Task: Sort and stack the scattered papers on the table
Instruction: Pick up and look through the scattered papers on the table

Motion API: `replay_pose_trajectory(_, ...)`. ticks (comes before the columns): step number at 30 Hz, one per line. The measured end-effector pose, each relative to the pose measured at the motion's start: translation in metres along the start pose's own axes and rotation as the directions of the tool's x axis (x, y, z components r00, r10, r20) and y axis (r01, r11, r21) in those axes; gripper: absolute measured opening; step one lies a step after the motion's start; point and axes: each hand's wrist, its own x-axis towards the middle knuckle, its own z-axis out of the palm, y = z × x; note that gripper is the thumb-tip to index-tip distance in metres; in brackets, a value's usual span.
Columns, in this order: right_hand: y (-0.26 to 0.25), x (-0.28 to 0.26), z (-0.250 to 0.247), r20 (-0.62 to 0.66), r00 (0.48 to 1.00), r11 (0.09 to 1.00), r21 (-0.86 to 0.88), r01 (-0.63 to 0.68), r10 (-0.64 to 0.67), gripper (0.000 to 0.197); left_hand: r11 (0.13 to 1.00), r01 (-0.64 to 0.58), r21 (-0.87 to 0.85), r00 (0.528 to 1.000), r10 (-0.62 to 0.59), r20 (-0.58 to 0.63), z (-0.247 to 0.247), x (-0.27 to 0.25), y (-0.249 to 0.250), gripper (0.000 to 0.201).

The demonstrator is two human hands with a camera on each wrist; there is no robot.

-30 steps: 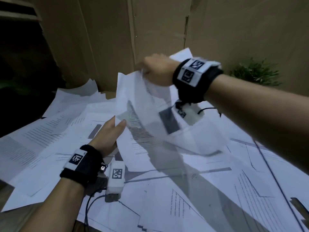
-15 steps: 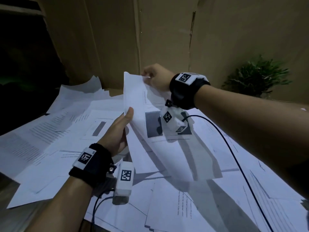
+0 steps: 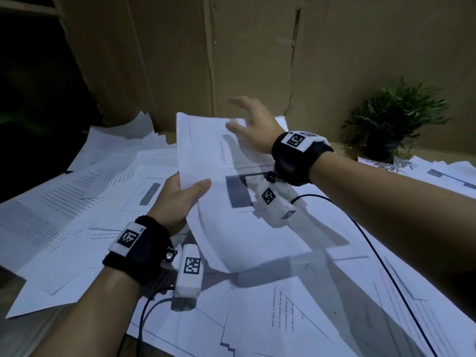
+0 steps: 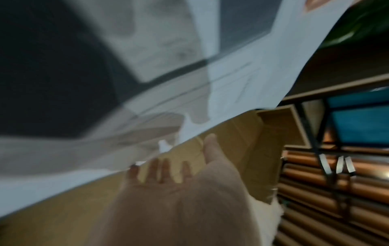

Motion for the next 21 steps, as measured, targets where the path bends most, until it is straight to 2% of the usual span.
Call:
replay_pose_trajectory(1, 0.011, -0.004, -0.003, -0.011, 0.989, 0.989, 0.011, -0.145, 0.145, 0.066, 1.000, -0.001, -0.016, 0.999, 0.001, -0.035, -0.002, 0.002, -0.001, 0.028)
replay_pose_trajectory(3, 0.036, -0.016, -0.008, -0.032, 0.906, 0.906, 0.044, -0.420, 0.421, 0.088, 0.997, -0.001, -0.073, 0.995, -0.006, -0.095, -0.005, 0.005, -0.001, 0.028)
replay_pose_trajectory(4, 0.047, -0.027, -0.010, 0.038, 0.855, 0.851, 0.081, -0.519, 0.517, 0.081, 0.995, -0.001, -0.097, 0.993, -0.011, -0.118, -0.006, 0.006, 0.000, 0.027)
replay_pose_trajectory(6, 0.063, -0.048, -0.009, 0.279, 0.763, 0.767, 0.121, -0.630, 0.583, 0.045, 0.991, 0.006, -0.133, 0.989, -0.026, -0.147, -0.008, 0.008, 0.000, 0.027)
replay_pose_trajectory(8, 0.071, -0.066, -0.007, 0.422, 0.728, 0.738, 0.177, -0.651, 0.541, 0.038, 0.989, 0.025, -0.145, 0.991, -0.044, -0.128, -0.008, 0.007, 0.000, 0.028)
replay_pose_trajectory(9, 0.069, -0.070, -0.006, 0.439, 0.745, 0.732, 0.243, -0.637, 0.503, 0.032, 0.989, 0.037, -0.144, 0.995, -0.050, -0.087, -0.006, 0.006, 0.001, 0.028)
replay_pose_trajectory(11, 0.063, -0.073, -0.003, 0.411, 0.788, 0.710, 0.365, -0.603, 0.458, 0.023, 0.990, 0.082, -0.117, 0.997, -0.080, 0.024, -0.002, 0.002, 0.000, 0.028)
replay_pose_trajectory(12, 0.059, -0.074, -0.002, 0.409, 0.792, 0.707, 0.376, -0.599, 0.453, 0.022, 0.991, 0.099, -0.087, 0.994, -0.094, 0.060, 0.000, 0.000, 0.000, 0.026)
replay_pose_trajectory(14, 0.049, -0.075, 0.002, 0.423, 0.798, 0.728, 0.360, -0.583, 0.430, 0.008, 0.994, 0.103, -0.045, 0.991, -0.099, 0.087, 0.001, -0.002, 0.000, 0.025)
replay_pose_trajectory(15, 0.046, -0.075, 0.001, 0.422, 0.800, 0.734, 0.357, -0.578, 0.426, 0.009, 0.995, 0.084, -0.044, 0.994, -0.080, 0.079, 0.000, -0.002, 0.000, 0.026)
replay_pose_trajectory(16, 0.047, -0.075, -0.001, 0.401, 0.805, 0.734, 0.358, -0.577, 0.437, 0.014, 0.997, 0.055, -0.053, 0.998, -0.053, 0.042, -0.005, 0.001, -0.001, 0.027)
replay_pose_trajectory(18, 0.053, -0.076, -0.011, 0.368, 0.775, 0.686, 0.366, -0.629, 0.513, 0.020, 0.995, 0.019, -0.097, 0.992, -0.030, -0.120, -0.021, 0.010, -0.007, 0.028)
replay_pose_trajectory(21, 0.076, -0.082, -0.038, 0.263, 0.660, 0.576, 0.333, -0.747, 0.704, 0.021, 0.982, 0.061, -0.181, 0.916, -0.127, -0.380, -0.045, 0.020, -0.016, 0.024)
